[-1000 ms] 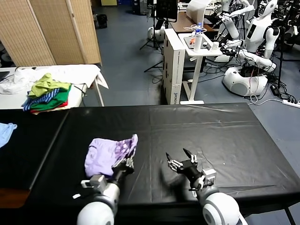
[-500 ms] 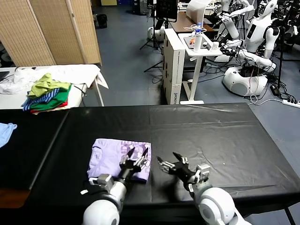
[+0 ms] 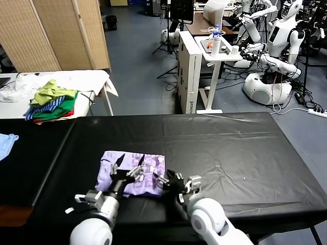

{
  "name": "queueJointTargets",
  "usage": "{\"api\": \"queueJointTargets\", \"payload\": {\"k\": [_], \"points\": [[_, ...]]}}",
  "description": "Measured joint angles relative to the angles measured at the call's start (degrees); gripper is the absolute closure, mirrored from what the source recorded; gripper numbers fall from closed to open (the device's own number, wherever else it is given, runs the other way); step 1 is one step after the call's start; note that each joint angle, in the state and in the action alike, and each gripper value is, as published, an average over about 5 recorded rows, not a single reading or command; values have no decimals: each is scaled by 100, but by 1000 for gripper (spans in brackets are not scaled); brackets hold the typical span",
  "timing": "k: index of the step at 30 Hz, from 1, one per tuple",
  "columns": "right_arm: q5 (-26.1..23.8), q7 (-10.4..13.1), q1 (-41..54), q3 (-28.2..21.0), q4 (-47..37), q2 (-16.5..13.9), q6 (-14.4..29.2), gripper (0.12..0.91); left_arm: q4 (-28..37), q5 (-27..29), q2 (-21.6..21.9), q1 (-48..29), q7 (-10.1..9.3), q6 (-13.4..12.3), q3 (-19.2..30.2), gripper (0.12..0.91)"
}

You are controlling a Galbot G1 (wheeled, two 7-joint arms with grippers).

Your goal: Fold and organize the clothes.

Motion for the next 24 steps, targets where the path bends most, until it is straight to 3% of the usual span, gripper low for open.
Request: {"api": "queueJointTargets", "payload": {"k": [4,7,13,24], "points": [[-25,16,-25,20,-70,55,-3,705,-98,0,79,96,-13,-112,-214,123],[-79,-3,-67,81,-54,44,3,846,-140,-1,118,161,-28,-173,-350,123],[-187,-137,-102,321,138,-179,-78,880,-129,-2,139,281,-61,-262,-516,123],[-693,-482,-105,753,303,-779,-539,860,-79,-43,229,425,-250,-387,-642,123]]}}
